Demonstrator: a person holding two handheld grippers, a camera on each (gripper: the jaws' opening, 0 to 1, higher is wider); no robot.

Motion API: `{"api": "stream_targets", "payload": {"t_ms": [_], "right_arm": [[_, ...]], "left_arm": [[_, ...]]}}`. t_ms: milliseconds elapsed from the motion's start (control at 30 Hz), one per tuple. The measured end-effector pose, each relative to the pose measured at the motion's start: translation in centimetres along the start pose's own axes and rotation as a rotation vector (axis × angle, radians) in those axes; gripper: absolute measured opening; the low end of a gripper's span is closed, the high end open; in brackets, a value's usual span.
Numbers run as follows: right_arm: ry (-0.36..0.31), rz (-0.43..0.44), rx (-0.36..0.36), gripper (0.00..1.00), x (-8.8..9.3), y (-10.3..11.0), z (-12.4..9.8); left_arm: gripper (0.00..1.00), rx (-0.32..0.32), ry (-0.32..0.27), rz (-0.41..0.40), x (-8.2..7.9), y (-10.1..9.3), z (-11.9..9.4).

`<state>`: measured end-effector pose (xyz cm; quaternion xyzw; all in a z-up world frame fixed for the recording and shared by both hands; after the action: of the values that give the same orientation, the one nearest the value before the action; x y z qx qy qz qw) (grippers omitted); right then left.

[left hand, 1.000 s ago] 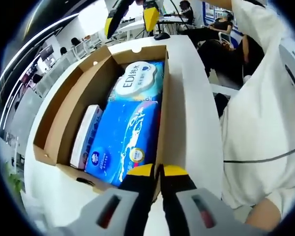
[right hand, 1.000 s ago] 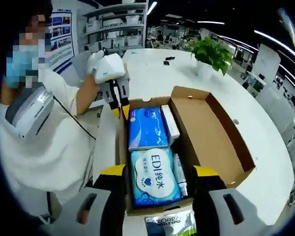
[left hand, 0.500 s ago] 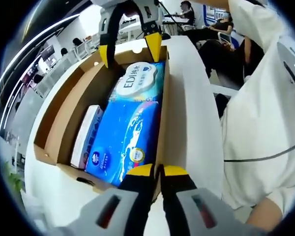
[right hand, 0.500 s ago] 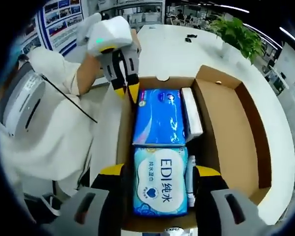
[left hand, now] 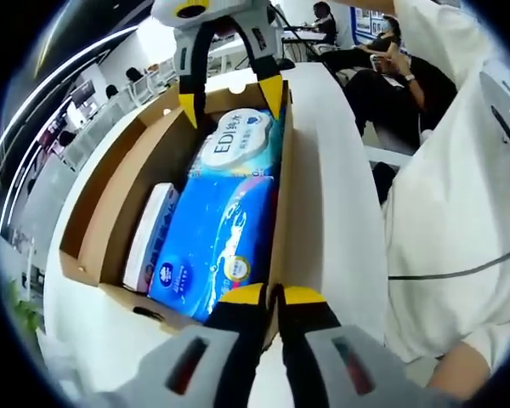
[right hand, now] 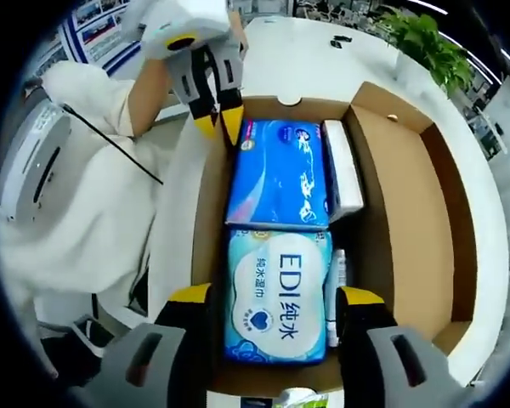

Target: Operate the shoe box by opening the lid, removing the specified soft item, and placing it in the target area until the item is outside and the box remains undamaged.

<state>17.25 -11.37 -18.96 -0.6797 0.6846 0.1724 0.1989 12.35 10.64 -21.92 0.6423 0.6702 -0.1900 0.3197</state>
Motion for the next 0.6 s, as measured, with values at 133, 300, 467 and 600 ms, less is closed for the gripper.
{"api": "stream_targets", "payload": {"t_ms": [133,300,467,600], "right_arm": [[0.005,0.007,0.004,0.6,0.3,-0.2,0.0],[0.022,0.003,-0.006,0.61,0.6,-0.2,0.5],[0.033,0.007,-0.017,0.62,0.6,-0.4,0.9],[0.04,0.011,-0.032,0.62,0.5,-0.4,1.4]], "left_arm": [[0.05,-0.002,-0.002,0.002,0.0,-0.1,0.0],[0.06,-0.001,0.007,0.001,0.0,-0.1,0.0],[0.06,0.0,0.008,0.001,0.0,-0.1,0.0],[0.06,0.002,0.01,0.0,0.0,-0.1,0.0]]}}
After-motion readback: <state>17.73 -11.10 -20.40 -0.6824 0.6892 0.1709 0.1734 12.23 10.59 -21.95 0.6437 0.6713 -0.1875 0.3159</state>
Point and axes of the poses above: the point that each gripper's makers call its tool centre point, and the gripper's own axes: z roughly forward along the fingers, y roughly to its left, x roughly out of its underside, the point moved 9 cm from there along -z, roughly backward along the fingers, and after that the axes turned 11 degrees about -y, right-handed, at the moved point
